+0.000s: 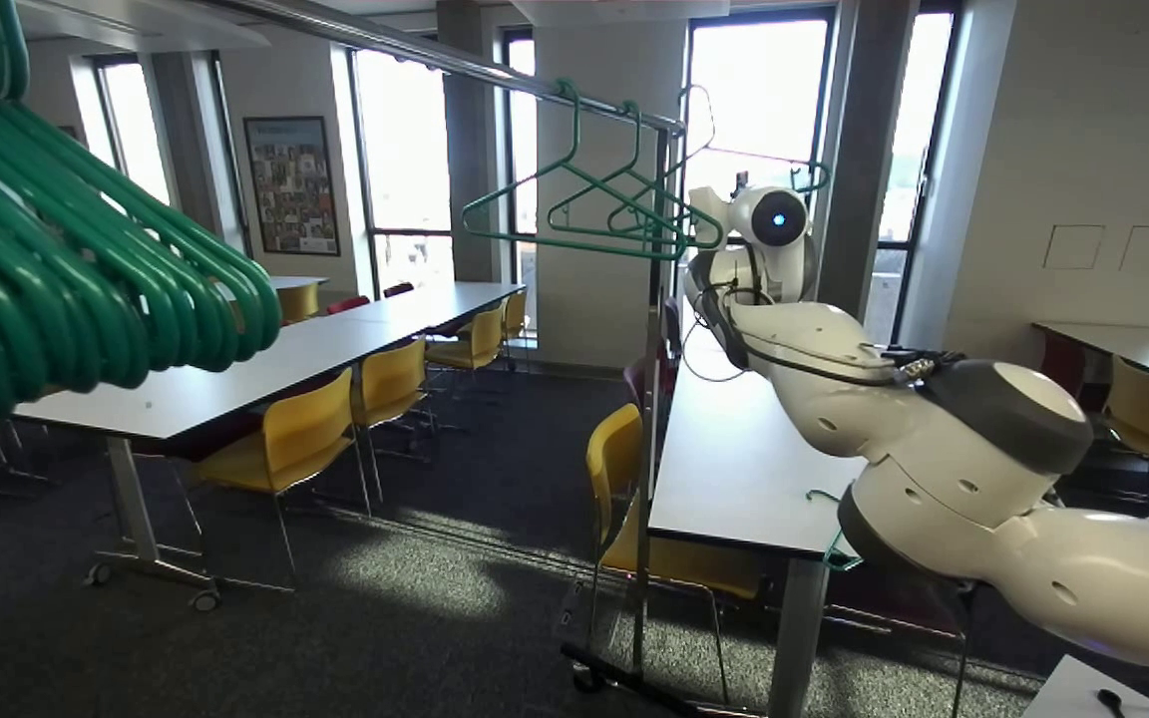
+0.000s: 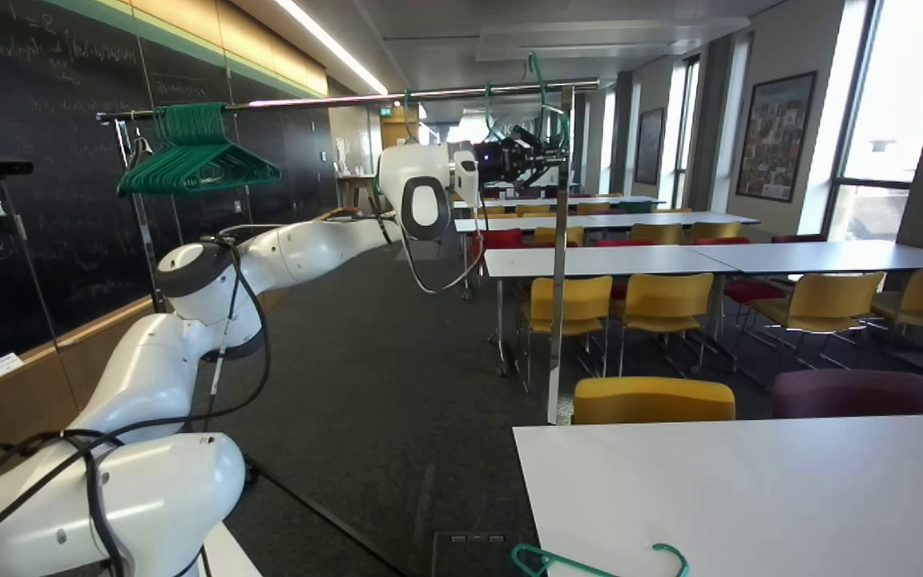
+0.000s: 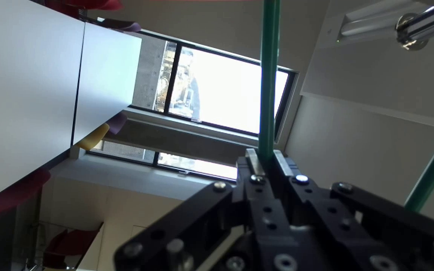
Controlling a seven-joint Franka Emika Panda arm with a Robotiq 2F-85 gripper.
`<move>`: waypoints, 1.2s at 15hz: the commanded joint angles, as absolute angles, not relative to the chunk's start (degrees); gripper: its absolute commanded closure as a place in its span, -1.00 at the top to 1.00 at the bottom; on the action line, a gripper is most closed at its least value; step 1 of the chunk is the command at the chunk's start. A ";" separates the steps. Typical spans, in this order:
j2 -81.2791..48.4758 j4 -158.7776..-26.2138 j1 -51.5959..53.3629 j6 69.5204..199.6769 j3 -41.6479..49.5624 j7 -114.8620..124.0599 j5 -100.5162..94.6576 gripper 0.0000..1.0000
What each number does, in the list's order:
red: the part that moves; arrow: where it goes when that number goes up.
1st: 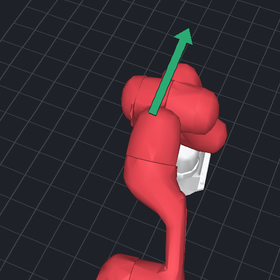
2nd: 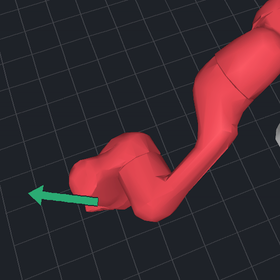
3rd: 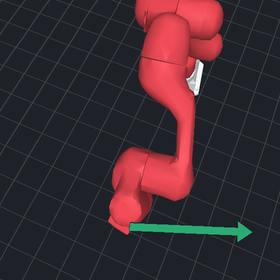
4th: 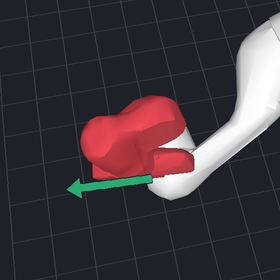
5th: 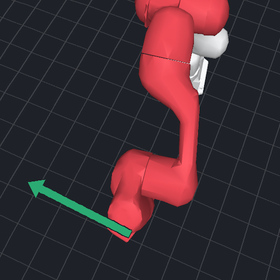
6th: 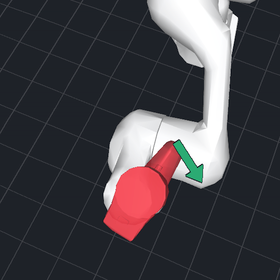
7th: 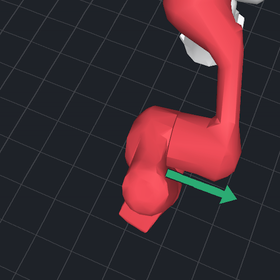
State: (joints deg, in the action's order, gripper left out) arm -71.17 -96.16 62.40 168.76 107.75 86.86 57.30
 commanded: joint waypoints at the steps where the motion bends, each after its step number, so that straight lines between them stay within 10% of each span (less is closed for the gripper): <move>1: -67.66 -94.32 63.74 165.75 108.51 87.95 51.52 -0.95; 18: -55.32 -90.83 66.80 156.77 106.57 88.13 32.61 -0.95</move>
